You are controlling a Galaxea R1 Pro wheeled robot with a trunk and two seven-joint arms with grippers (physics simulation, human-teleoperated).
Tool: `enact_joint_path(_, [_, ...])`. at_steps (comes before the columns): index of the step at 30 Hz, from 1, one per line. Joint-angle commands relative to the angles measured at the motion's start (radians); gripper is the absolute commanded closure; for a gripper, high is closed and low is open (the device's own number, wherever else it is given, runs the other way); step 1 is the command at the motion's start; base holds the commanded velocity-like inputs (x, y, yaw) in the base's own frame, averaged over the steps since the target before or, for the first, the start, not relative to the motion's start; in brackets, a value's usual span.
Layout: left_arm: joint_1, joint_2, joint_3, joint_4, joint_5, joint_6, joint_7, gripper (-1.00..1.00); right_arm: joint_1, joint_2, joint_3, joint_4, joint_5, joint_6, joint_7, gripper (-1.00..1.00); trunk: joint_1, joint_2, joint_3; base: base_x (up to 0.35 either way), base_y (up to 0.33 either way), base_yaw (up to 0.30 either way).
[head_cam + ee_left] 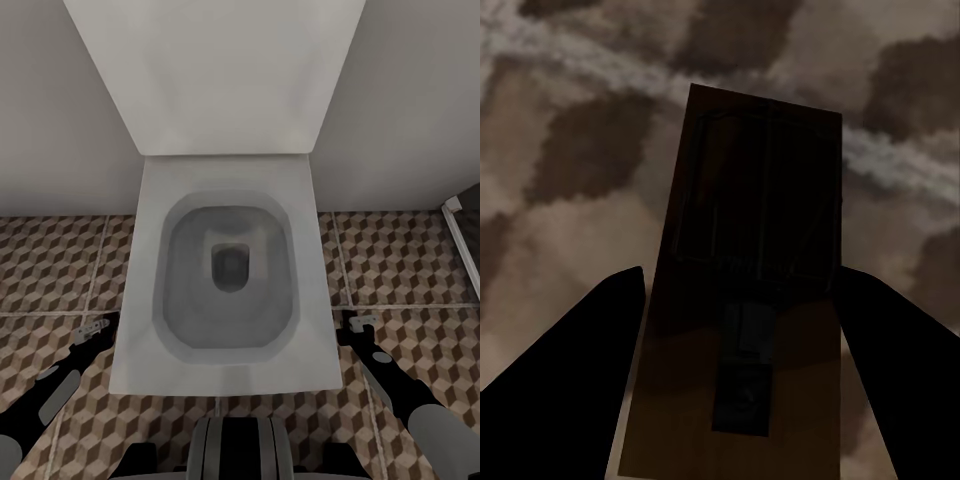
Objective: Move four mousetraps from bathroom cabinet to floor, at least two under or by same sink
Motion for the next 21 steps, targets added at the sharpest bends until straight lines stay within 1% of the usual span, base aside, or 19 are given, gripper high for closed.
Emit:
enact_joint_path(1, [-0.001, 0.001, -0.005, 0.0, 0.01, -0.003, -0.001, 1.0, -0.001, -0.001, 0.007, 0.001, -0.011, -0.004, -0.001, -1.0, 0.0, 0.0, 0.0, 0.0, 0.0, 0.0])
enact_joint_path(21, [0.0, -0.002, -0.005, 0.0, 0.01, -0.004, -0.001, 1.0, -0.001, -0.001, 0.007, 0.001, -0.009, -0.004, -0.001, -1.0, 0.0, 0.0, 0.0, 0.0, 0.0, 0.0])
